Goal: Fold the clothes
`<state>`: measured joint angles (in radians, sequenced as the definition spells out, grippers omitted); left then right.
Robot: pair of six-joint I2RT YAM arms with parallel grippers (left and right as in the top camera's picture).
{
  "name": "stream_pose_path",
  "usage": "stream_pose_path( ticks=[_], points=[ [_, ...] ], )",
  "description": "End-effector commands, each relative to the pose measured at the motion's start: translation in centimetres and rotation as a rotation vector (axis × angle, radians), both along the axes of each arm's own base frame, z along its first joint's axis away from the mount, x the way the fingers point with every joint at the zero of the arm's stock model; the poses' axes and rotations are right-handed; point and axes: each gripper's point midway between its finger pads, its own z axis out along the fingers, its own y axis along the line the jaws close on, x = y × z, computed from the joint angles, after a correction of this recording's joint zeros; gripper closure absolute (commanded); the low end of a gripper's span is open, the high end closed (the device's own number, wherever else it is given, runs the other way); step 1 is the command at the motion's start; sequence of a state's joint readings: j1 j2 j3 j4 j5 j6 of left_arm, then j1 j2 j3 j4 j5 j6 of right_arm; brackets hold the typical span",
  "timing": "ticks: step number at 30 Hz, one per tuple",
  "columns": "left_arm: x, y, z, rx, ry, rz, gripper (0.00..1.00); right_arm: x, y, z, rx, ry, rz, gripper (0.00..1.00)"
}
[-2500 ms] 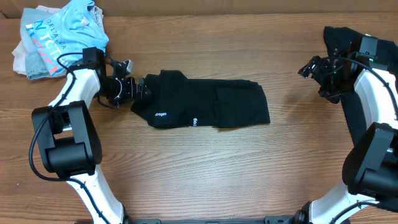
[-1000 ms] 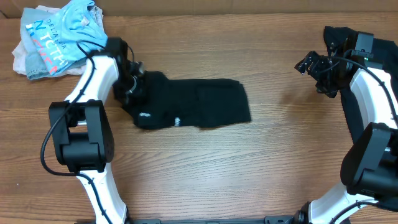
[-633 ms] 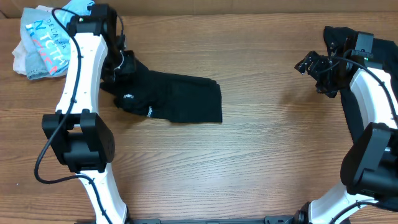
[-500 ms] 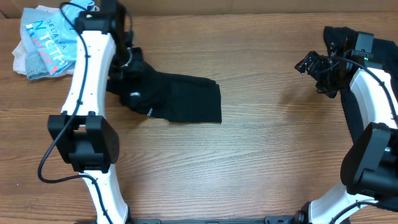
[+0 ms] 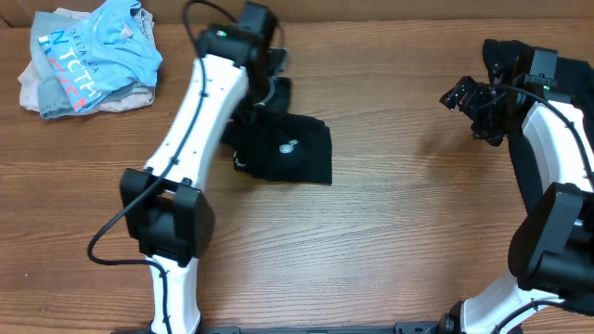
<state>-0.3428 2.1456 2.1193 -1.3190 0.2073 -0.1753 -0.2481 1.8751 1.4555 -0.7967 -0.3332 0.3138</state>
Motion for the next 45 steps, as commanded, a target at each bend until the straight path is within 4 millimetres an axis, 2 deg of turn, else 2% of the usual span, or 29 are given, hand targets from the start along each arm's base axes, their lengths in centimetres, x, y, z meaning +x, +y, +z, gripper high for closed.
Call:
stream_pose_path(
  ticks=[1,5,7,10,14,17,18,21,22,24,29,34,38,41,45],
  points=[
    [-0.1,-2.8,-1.8,-0.032,0.034,0.006,0.85,0.7,-0.2,0.9,-0.006,-0.028,-0.001,0.00],
    [-0.2,-4.6,-4.4,-0.025,0.064,-0.008,0.83,0.7,-0.2,0.9,-0.006,-0.028,-0.001,0.00],
    [-0.6,-5.2,-5.9,-0.015,0.099,-0.020,0.78,0.7,-0.2,0.9,-0.006,-0.028,-0.001,0.00],
    [-1.7,-6.1,-8.1,-0.010,0.168,-0.040,0.80,0.7,-0.2,0.9,-0.006,-0.028,-0.001,0.00],
    [-2.7,-6.4,-8.8,-0.009,0.214,-0.070,0.82,0.7,-0.2,0.9,-0.006,-0.028,-0.001,0.00],
    [-3.2,-6.9,-8.2,-0.044,0.233,-0.081,0.77,0.7,-0.2,0.9,-0.006,-0.028,-0.001,0.00],
    [-3.4,-7.2,-8.1,-0.065,0.245,-0.085,0.70,0.7,-0.2,0.9,-0.006,-0.028,-0.001,0.00],
    [-4.5,-9.0,-7.2,-0.178,0.278,-0.161,0.26,0.7,-0.2,0.9,-0.006,-0.028,-0.001,0.00],
    [-4.8,-9.6,-6.9,-0.217,0.288,-0.183,0.20,0.7,-0.2,0.9,-0.006,-0.028,-0.001,0.00],
    [-5.1,-10.4,-6.1,-0.271,0.296,-0.209,0.22,0.7,-0.2,0.9,-0.006,-0.028,-0.001,0.00],
    [-5.0,-11.5,-3.2,-0.305,0.248,-0.264,0.19,0.7,-0.2,0.9,-0.006,-0.028,-0.001,0.00],
    [-6.6,-12.9,0.9,-0.314,0.202,-0.366,0.16,0.7,-0.2,0.9,-0.006,-0.028,-0.001,0.00],
    [-7.6,-14.1,3.0,-0.303,0.159,-0.422,0.11,0.7,-0.2,0.9,-0.006,-0.028,-0.001,0.00],
    [-7.0,-12.9,3.0,-0.198,0.118,-0.384,0.09,0.7,-0.2,0.9,-0.006,-0.028,-0.001,0.00],
    [-3.6,-8.3,2.5,0.024,0.032,-0.185,0.03,0.7,-0.2,0.9,-0.006,-0.028,-0.001,0.00]
  ],
)
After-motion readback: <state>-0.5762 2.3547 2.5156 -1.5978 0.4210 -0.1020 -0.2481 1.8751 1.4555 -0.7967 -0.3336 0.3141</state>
